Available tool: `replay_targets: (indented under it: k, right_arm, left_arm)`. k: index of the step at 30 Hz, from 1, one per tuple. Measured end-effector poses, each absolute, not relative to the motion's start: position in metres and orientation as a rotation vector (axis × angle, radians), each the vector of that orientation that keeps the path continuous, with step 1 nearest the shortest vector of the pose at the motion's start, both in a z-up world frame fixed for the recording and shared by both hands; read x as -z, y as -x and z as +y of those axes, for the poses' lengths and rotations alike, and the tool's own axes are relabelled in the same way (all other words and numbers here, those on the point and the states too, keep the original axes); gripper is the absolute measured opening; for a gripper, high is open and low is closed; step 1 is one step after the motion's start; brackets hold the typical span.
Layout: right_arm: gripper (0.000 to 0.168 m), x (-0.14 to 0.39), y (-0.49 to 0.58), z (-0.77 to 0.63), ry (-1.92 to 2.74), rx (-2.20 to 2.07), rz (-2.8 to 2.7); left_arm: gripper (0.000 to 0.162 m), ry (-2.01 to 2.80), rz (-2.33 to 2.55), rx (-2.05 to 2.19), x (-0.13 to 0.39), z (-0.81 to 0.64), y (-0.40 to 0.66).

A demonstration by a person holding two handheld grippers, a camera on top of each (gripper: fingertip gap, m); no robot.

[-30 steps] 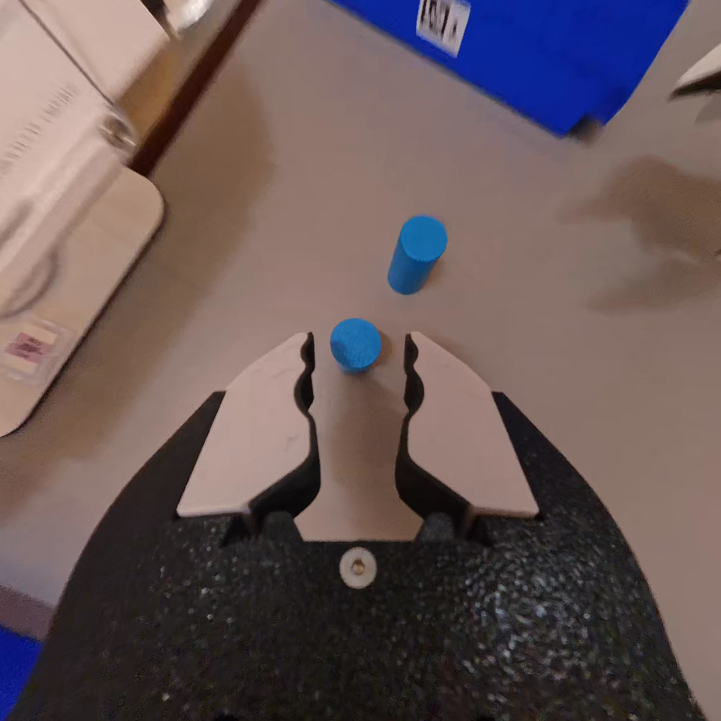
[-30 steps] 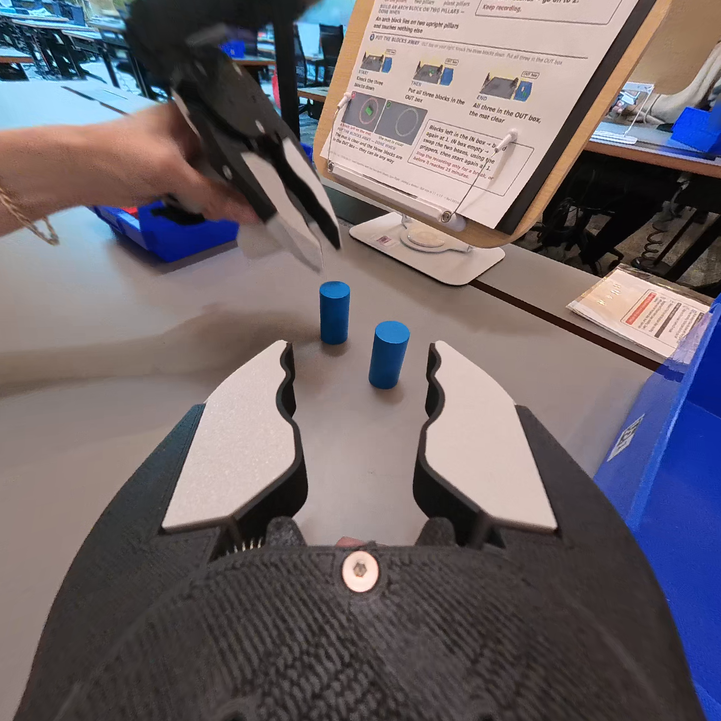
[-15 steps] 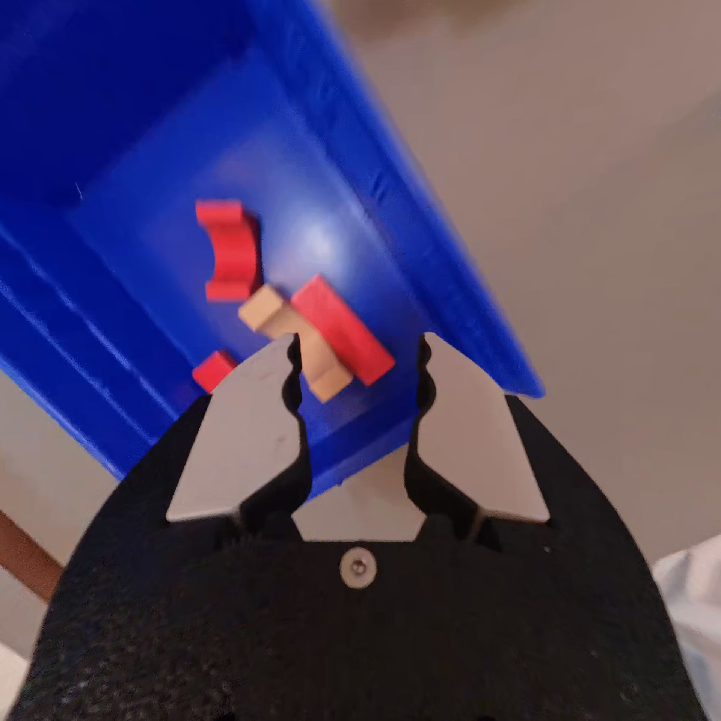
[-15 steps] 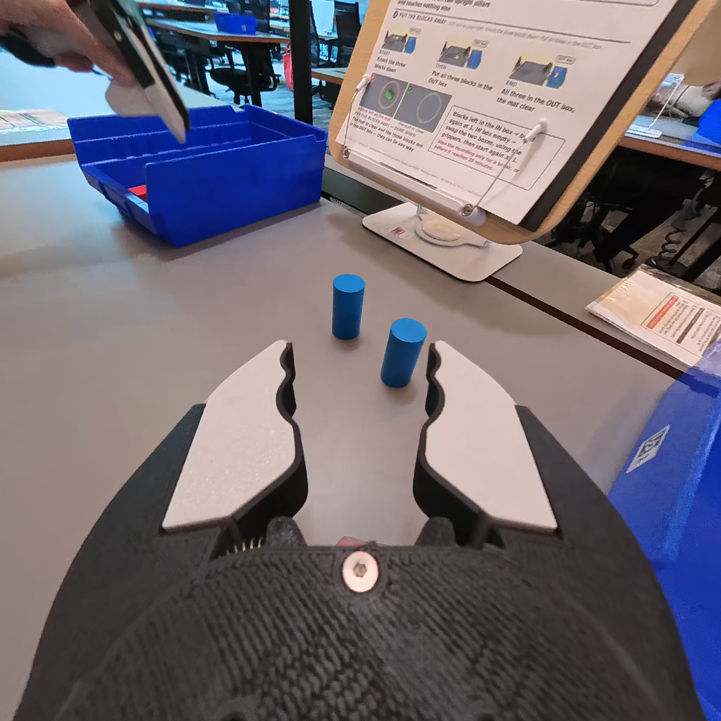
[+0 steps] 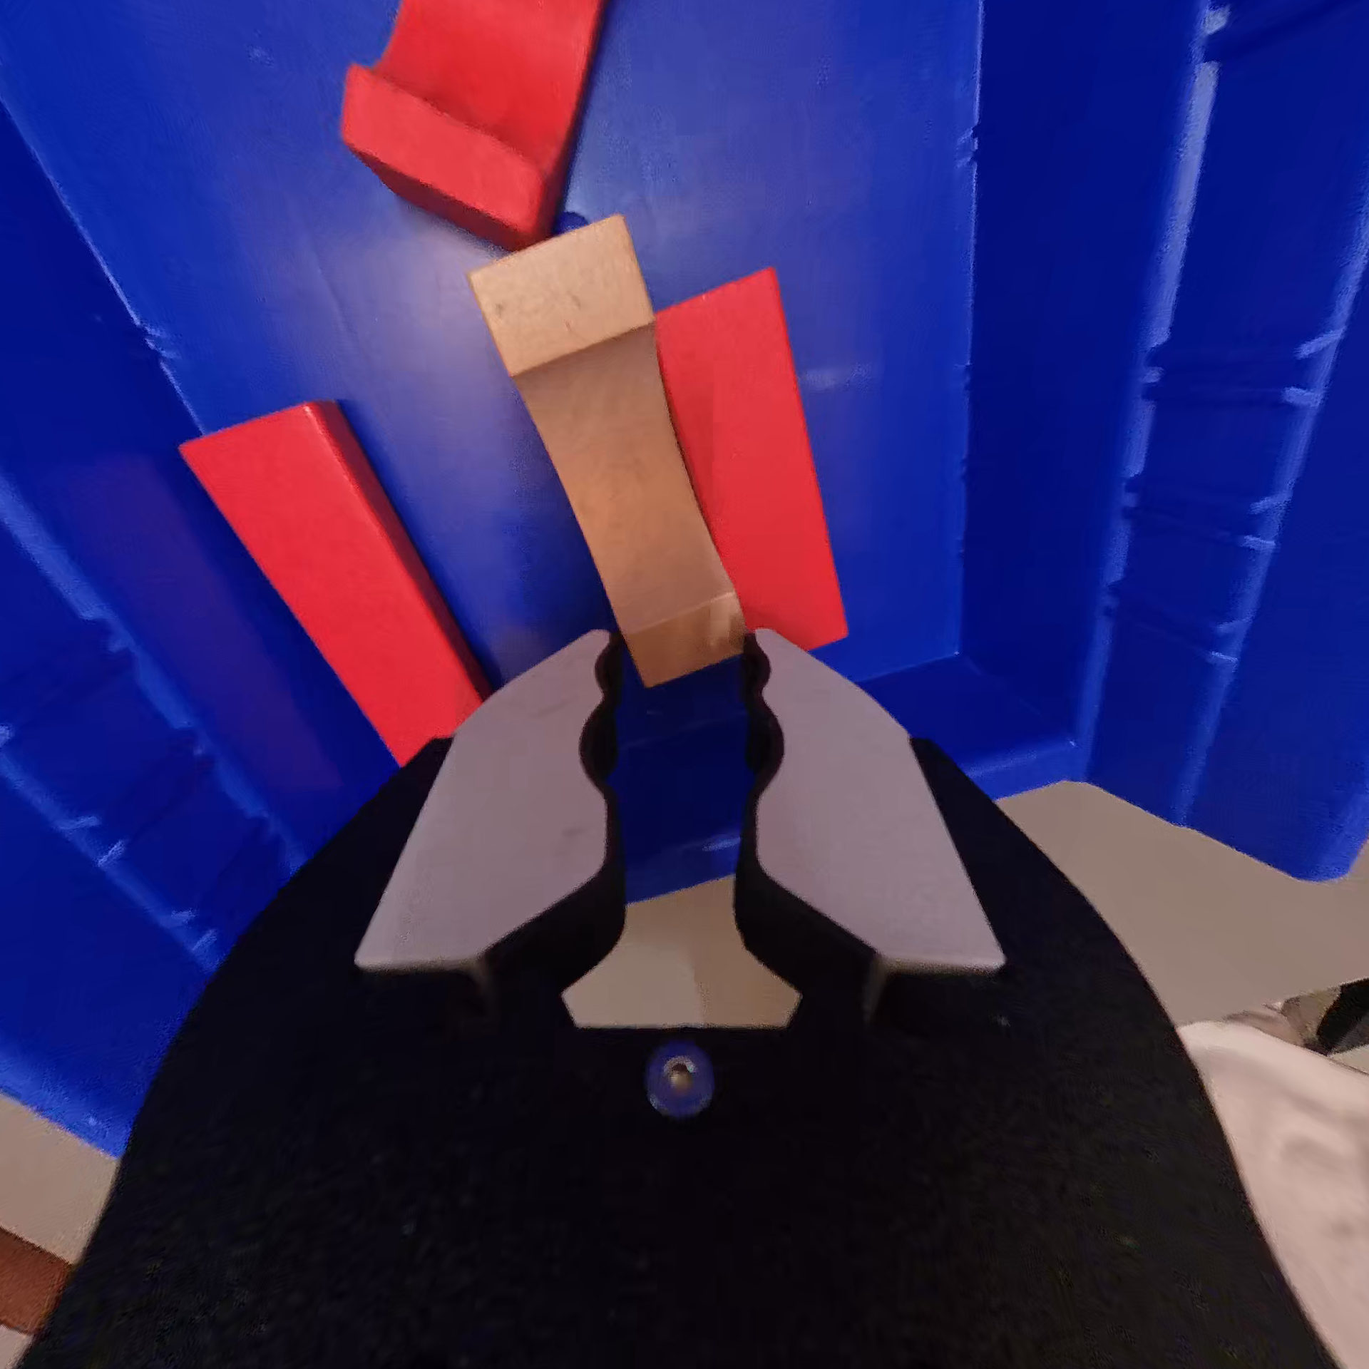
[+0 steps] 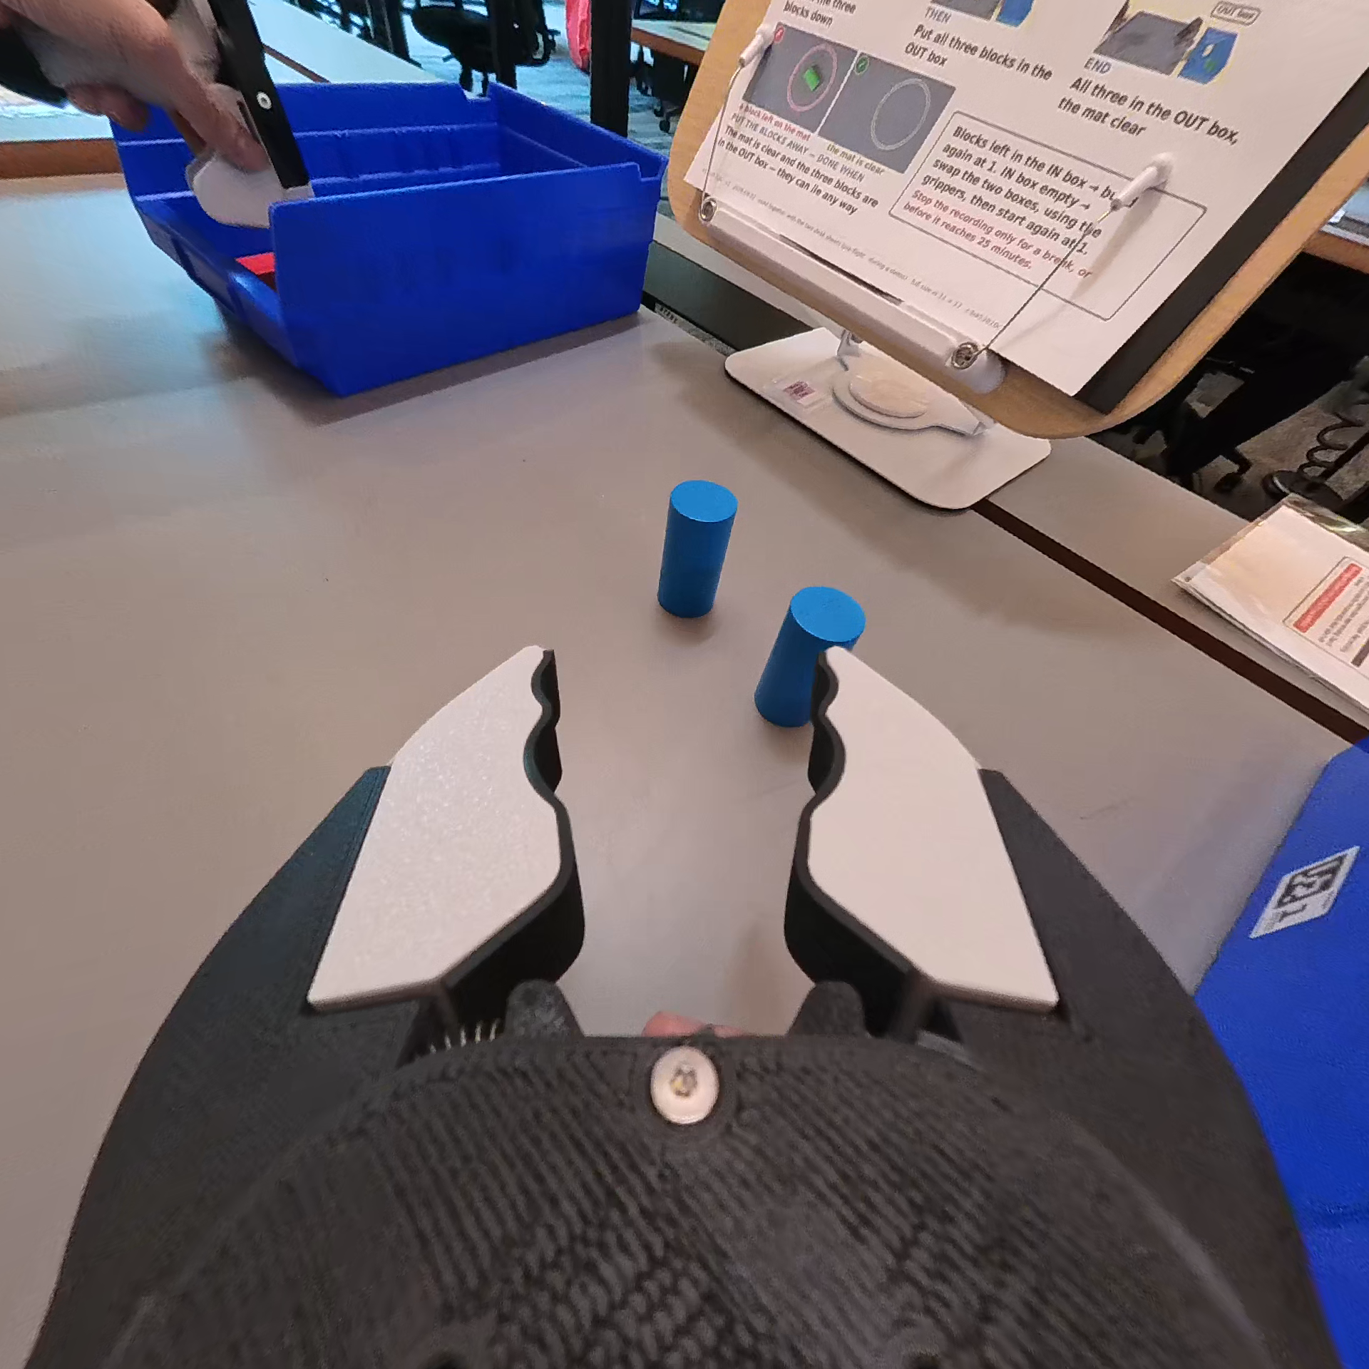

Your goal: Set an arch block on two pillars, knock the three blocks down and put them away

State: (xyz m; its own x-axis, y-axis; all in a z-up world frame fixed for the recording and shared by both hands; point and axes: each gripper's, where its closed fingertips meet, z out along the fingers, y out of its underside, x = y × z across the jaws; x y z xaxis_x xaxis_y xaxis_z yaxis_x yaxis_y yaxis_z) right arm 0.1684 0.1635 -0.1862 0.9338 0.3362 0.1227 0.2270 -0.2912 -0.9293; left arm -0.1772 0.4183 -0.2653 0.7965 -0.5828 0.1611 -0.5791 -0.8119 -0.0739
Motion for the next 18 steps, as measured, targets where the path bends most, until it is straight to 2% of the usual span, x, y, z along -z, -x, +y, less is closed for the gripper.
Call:
replay_targets:
  k: [4, 9, 13, 15, 18]
  right_arm:
    - [0.066, 0.188, -0.167, 0.164, 1.89, -0.113, -0.422]
    - [0.066, 0.188, -0.166, 0.164, 1.89, -0.117, -0.422]
    - [0.066, 0.188, -0.167, 0.163, 1.89, -0.113, -0.42]
    - [0.066, 0.187, -0.168, 0.163, 1.889, -0.116, -0.414]
    - [0.066, 0.187, -0.167, 0.163, 1.889, -0.117, -0.416]
  left_arm:
    - [0.044, 2.969, 0.892, 0.25, 0.266, 0.421, 0.181]
    - [0.049, 3.008, 0.834, 0.329, 0.271, 0.418, 0.175]
    - [0.048, 3.02, 0.846, 0.294, 0.276, 0.415, 0.174]
    - [0.036, 3.013, 0.87, 0.234, 0.279, 0.416, 0.177]
    - [0.036, 2.996, 0.878, 0.194, 0.279, 0.419, 0.18]
